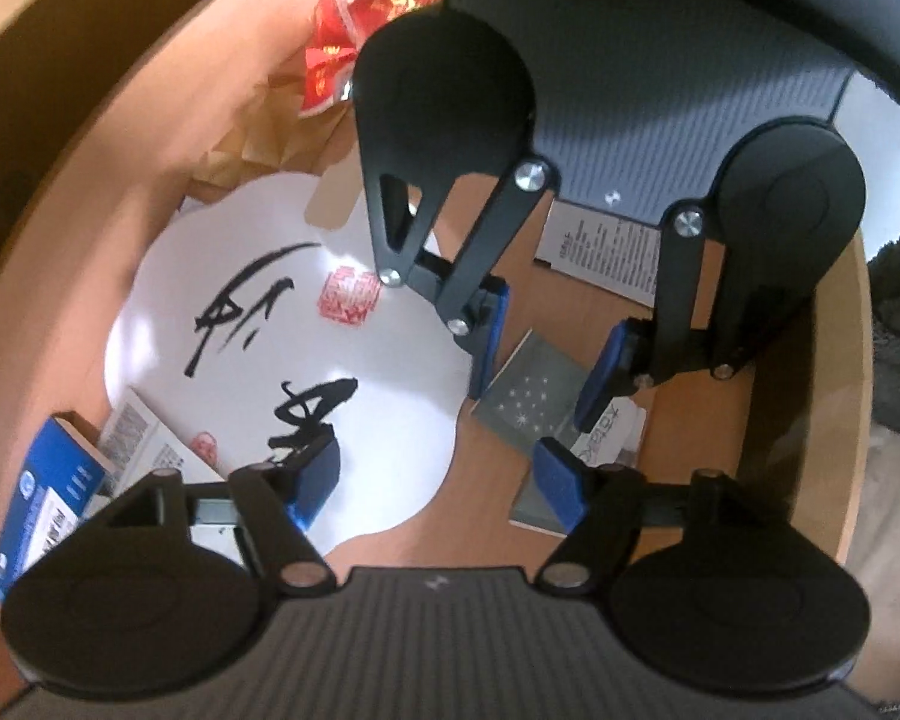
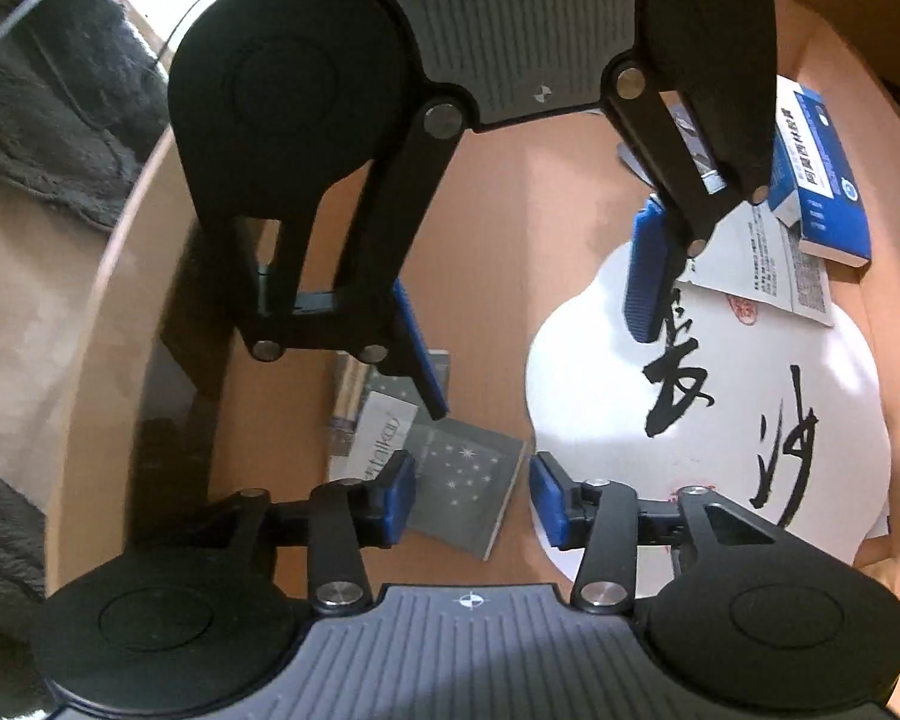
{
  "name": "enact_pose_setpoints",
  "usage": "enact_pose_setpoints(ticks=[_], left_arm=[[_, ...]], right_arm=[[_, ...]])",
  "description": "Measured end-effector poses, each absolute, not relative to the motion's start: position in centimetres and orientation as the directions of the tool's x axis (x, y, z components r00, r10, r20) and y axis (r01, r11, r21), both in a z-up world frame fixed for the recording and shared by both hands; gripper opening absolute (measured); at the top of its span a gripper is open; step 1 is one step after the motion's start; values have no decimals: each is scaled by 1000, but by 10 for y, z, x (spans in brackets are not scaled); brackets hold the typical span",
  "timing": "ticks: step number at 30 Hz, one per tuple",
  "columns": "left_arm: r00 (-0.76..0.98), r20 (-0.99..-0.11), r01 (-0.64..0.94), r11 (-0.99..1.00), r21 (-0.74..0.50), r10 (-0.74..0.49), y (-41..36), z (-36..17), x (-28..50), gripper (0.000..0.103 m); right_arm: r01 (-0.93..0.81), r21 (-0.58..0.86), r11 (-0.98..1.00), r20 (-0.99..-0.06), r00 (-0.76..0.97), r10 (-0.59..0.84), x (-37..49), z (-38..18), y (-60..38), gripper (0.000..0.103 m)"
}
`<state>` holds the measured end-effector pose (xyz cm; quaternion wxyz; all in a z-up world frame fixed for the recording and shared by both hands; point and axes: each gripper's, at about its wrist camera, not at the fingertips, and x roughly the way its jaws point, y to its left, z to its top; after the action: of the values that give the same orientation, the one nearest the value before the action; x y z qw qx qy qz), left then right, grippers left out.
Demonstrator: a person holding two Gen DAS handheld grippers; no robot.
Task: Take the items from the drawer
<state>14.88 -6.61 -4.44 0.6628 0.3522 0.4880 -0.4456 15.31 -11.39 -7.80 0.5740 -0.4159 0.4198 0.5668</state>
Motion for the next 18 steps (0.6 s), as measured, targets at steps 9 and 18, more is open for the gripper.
enact_pose_setpoints(ticks=[9,18], left_arm=[[119,-959,935,355,22,-256,-61,-52,145,77],[135,-954,939,343,37,-267,-57,-35,127,77]], right_arm=[[-999,29,37,-951,-16,310,153,-74,-120,44],[-999,-44,21,-936,49,348,146,-63,-124,1]])
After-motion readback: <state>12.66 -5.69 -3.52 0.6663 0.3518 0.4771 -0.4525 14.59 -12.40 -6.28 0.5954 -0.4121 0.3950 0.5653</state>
